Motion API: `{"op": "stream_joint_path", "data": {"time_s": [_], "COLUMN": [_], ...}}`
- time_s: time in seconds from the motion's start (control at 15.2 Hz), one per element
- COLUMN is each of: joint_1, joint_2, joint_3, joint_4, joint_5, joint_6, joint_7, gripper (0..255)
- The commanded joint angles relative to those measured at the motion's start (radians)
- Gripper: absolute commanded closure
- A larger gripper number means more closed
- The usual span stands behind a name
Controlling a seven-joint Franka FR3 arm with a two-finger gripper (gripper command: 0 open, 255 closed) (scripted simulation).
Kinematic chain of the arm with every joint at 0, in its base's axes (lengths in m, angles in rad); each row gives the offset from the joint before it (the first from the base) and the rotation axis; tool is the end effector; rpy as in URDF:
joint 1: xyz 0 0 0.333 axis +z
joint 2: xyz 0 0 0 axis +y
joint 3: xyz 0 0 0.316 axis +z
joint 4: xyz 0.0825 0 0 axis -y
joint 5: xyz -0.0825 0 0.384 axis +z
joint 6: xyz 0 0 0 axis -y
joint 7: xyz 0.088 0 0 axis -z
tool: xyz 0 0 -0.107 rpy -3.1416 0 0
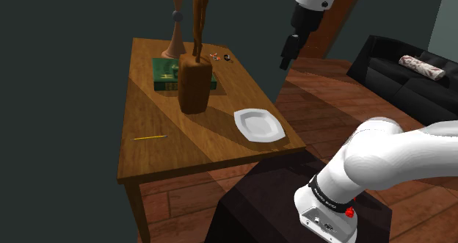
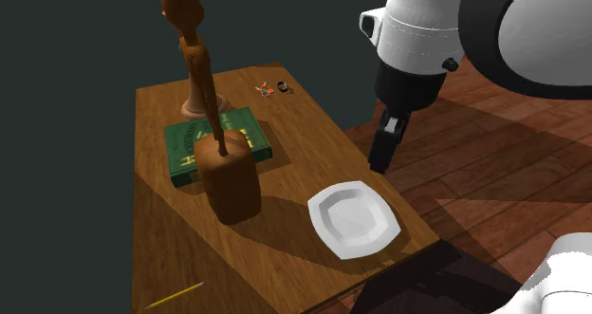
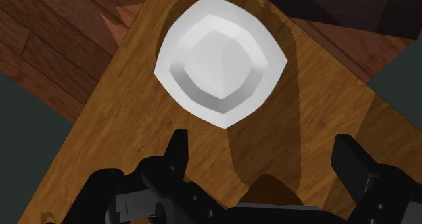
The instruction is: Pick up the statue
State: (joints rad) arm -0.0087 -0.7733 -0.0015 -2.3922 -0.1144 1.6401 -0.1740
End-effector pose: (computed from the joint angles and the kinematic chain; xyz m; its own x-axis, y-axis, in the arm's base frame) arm 0.3160 -0.0148 0.5762 0.9854 0.1702 0.0009 0.1689 -0.9789 0.1149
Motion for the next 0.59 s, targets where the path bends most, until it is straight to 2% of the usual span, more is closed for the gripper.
{"op": "stream_joint_path", "data": {"time_s": [0.0, 0.26, 0.53], "joint_1": [0.0, -0.01, -0.037], "joint_2": [0.0, 0.045, 0.12], "joint_3": [0.0, 0.083, 0.173], "joint_4": [0.0, -0.03, -0.027], "joint_5": [0.0, 0.014, 0.0], "joint_6": [0.0, 0.173, 0.339], "joint_7": [0.0, 0.158, 0.323], "gripper": [0, 0, 0]}}
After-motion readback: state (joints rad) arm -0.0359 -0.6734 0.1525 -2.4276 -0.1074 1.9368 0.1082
